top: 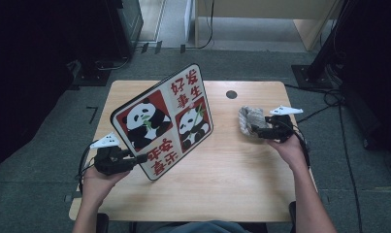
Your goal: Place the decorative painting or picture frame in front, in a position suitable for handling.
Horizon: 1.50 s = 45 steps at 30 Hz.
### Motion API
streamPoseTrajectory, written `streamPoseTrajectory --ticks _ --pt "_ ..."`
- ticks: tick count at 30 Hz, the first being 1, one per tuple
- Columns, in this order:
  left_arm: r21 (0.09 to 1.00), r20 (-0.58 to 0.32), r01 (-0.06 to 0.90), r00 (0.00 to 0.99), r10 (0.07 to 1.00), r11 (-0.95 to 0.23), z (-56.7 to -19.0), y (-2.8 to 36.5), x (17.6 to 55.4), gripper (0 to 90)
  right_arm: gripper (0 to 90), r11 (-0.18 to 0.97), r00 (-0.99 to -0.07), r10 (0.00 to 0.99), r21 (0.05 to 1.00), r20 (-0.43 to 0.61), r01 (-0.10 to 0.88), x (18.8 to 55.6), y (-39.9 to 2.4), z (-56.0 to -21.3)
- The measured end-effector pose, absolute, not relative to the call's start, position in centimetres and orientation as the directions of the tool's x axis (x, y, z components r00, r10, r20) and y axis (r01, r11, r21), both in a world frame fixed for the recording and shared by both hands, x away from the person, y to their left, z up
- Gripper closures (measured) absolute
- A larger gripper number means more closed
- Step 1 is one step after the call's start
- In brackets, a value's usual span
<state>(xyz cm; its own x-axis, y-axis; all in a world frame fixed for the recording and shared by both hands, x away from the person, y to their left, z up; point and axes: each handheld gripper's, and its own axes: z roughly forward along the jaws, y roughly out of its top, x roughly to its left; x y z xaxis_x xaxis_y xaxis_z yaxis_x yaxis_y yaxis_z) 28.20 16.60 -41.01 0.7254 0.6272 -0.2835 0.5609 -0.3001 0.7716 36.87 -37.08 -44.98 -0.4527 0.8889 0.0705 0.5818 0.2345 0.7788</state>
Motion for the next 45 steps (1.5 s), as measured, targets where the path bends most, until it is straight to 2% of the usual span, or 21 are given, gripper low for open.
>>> streamPoseTrajectory --ticks 8,13,16,19,25,32,40,45 --pt "0.770 -0.296 0.569 0.720 0.628 -0.289 -41.0 16.7 28.3 65.3 26.9 0.196 -0.391 0.915 0.733 0.102 0.651 39.6 -37.9 -46.7" --pt "0.773 -0.295 0.567 0.717 0.631 -0.283 -41.1 16.7 28.4 67.2 31.1 0.179 -0.380 0.916 0.714 0.131 0.677 41.5 -37.4 -47.5" --pt "0.775 -0.298 0.568 0.715 0.632 -0.277 -41.1 16.8 28.4 68.8 35.3 0.195 -0.387 0.912 0.689 0.135 0.698 42.4 -37.2 -48.4" --pt "0.777 -0.300 0.568 0.714 0.632 -0.273 -41.2 16.8 28.5 69.3 44.2 0.191 -0.377 0.915 0.667 0.146 0.720 43.0 -37.0 -49.0" --pt "0.777 -0.303 0.569 0.712 0.634 -0.268 -41.2 16.7 28.4 69.6 56.5 0.207 -0.373 0.920 0.659 0.120 0.723 43.2 -37.1 -49.4" --pt "0.780 -0.305 0.568 0.712 0.632 -0.263 -41.3 16.7 28.7 72.3 62.7 0.189 -0.365 0.920 0.653 0.144 0.733 43.1 -37.2 -49.2" --pt "0.780 -0.328 0.578 0.703 0.631 -0.240 -41.4 16.8 28.8 78.1 65.7 0.182 -0.374 0.911 0.647 0.172 0.740 42.8 -37.7 -48.6" --pt "0.780 -0.329 0.579 0.702 0.631 -0.237 -41.5 16.6 28.8 78.2 65.9 0.173 -0.377 0.908 0.656 0.183 0.734 42.5 -38.0 -47.7"
